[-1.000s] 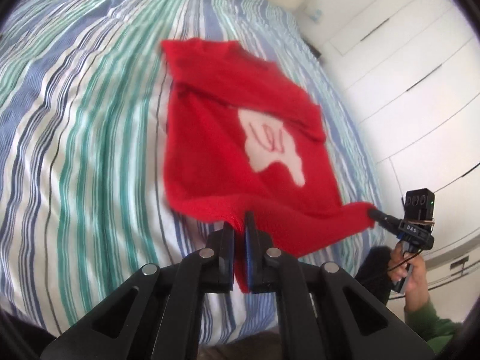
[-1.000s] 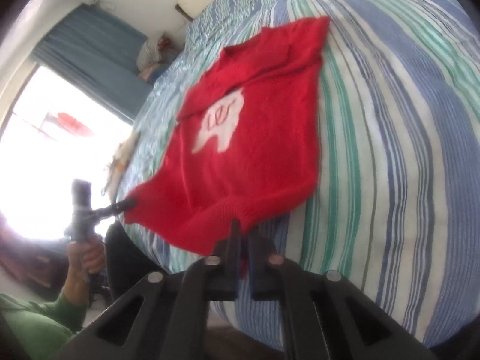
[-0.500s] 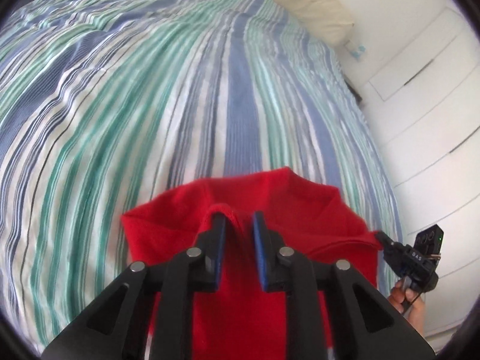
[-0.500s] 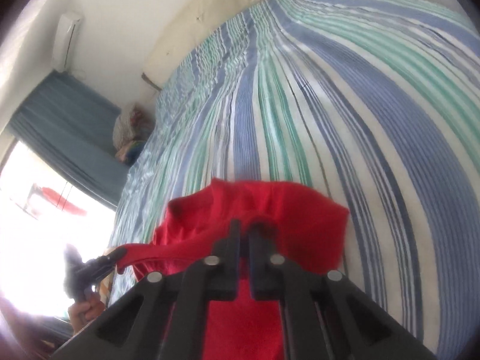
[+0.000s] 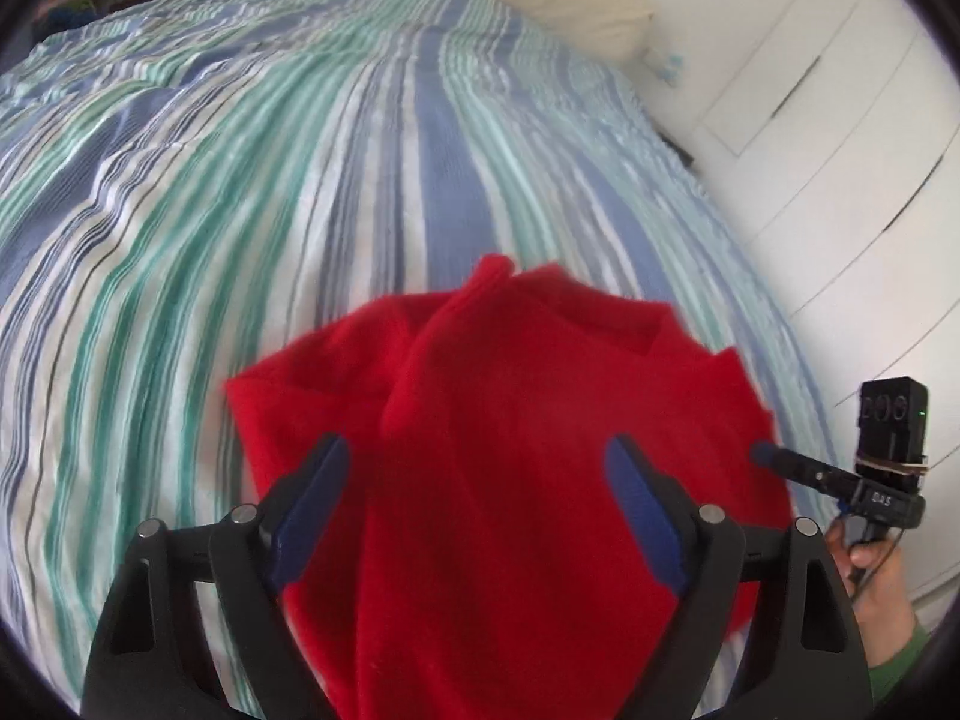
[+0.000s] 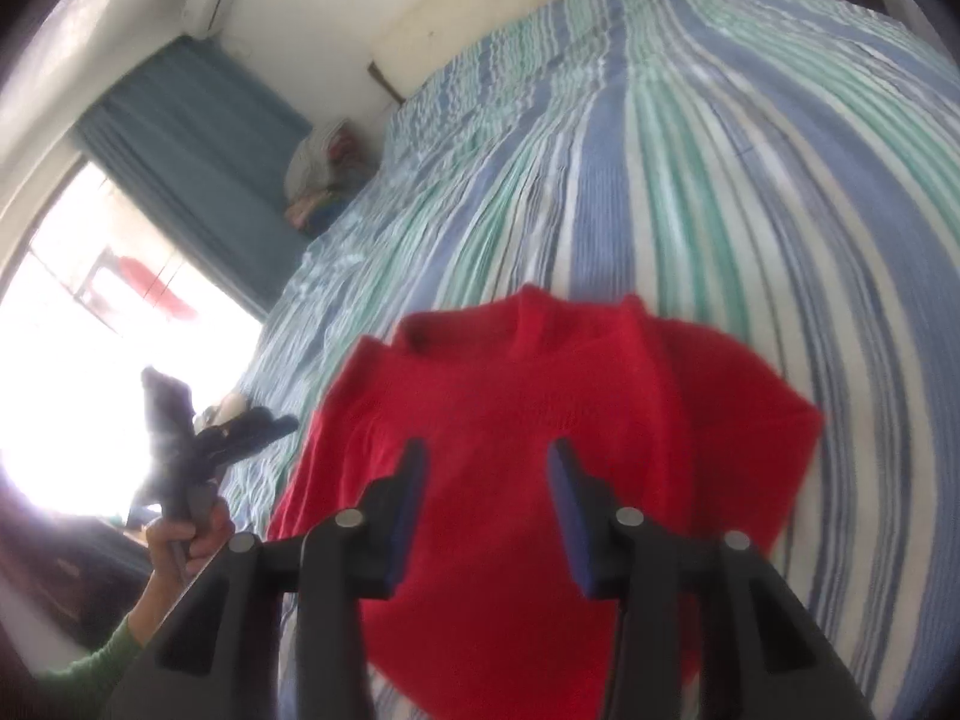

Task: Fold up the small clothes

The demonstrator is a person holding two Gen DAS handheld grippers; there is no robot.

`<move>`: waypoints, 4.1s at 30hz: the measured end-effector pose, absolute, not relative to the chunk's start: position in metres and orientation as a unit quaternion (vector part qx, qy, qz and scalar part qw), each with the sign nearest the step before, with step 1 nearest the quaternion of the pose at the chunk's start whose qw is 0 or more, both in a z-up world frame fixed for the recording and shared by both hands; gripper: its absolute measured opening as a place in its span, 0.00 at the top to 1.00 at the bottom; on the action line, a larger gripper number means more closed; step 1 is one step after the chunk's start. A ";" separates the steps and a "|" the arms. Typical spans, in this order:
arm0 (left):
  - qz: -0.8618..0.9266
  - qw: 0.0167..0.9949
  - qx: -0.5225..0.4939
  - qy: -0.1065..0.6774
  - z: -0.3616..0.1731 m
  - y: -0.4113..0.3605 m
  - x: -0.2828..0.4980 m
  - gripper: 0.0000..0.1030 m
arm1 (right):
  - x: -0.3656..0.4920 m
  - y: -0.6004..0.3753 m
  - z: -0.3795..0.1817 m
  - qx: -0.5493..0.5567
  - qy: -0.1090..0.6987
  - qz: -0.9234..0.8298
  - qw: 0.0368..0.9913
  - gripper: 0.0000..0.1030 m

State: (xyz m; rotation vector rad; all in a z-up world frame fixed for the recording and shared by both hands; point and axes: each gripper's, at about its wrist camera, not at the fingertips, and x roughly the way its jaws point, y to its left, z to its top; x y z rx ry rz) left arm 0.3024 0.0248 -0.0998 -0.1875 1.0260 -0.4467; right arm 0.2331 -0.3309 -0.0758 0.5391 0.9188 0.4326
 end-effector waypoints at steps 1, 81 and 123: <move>-0.176 0.843 -0.081 0.502 -0.112 0.032 0.309 0.21 | 0.233 -0.320 -0.088 0.235 0.456 0.202 0.834 0.57; -0.148 0.894 -0.126 0.405 -0.074 0.136 0.153 0.06 | 0.155 -0.114 -0.118 0.031 0.464 0.207 0.861 0.60; -0.198 0.881 0.016 0.429 -0.048 -0.032 0.133 0.08 | 0.144 -0.309 -0.026 0.087 0.451 0.031 0.888 0.08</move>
